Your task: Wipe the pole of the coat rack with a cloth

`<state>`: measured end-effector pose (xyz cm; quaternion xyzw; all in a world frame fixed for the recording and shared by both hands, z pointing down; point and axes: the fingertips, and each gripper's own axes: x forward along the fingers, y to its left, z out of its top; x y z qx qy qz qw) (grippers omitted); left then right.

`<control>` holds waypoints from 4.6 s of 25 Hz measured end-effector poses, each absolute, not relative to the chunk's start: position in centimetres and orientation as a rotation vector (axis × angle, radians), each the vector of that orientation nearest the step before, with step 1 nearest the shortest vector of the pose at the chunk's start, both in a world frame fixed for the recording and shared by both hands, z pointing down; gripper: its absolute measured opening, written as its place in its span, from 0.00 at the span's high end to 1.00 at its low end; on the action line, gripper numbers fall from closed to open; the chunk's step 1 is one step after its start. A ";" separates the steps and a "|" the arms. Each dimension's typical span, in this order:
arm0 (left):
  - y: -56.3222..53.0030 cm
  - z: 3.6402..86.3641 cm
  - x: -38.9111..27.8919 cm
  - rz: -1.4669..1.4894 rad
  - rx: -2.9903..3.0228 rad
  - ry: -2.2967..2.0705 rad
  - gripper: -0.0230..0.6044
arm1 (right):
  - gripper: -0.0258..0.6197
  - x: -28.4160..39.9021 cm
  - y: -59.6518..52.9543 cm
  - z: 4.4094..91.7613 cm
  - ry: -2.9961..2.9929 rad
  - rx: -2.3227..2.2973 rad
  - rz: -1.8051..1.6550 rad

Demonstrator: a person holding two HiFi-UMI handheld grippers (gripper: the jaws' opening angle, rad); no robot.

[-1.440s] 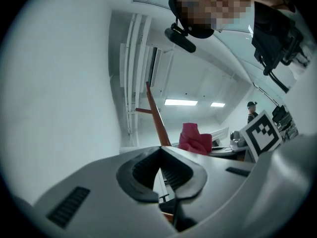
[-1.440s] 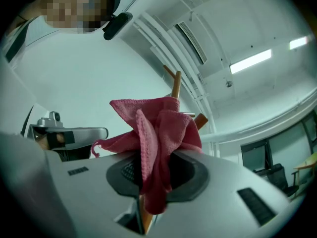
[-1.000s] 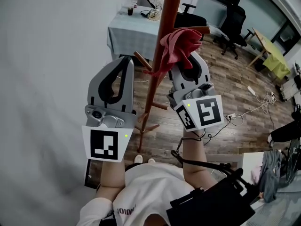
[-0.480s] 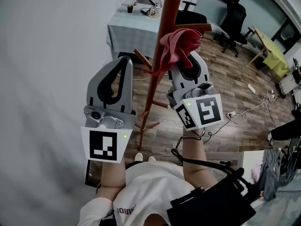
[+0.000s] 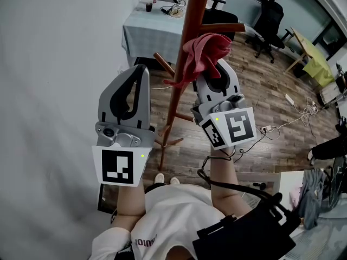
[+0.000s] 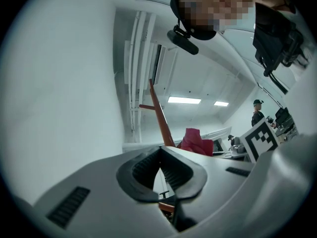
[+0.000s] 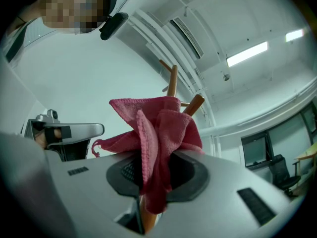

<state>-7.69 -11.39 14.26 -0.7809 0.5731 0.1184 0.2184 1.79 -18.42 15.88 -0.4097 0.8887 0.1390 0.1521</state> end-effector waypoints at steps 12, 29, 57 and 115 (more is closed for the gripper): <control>-11.2 15.5 -8.3 0.342 -2.176 1.595 0.94 | 0.82 1.2 -18.2 17.0 2.573 -1.200 0.393; -11.0 15.5 -7.6 0.307 -2.212 1.579 0.94 | 0.82 1.0 -18.3 18.6 2.618 -1.230 0.335; -11.1 17.8 -7.7 0.296 -2.266 1.614 0.94 | 0.82 0.8 -19.0 25.6 2.719 -1.287 0.179; -12.3 21.8 -8.4 0.289 -2.365 1.646 0.94 | 0.82 0.0 -17.3 35.9 2.923 -1.377 -0.019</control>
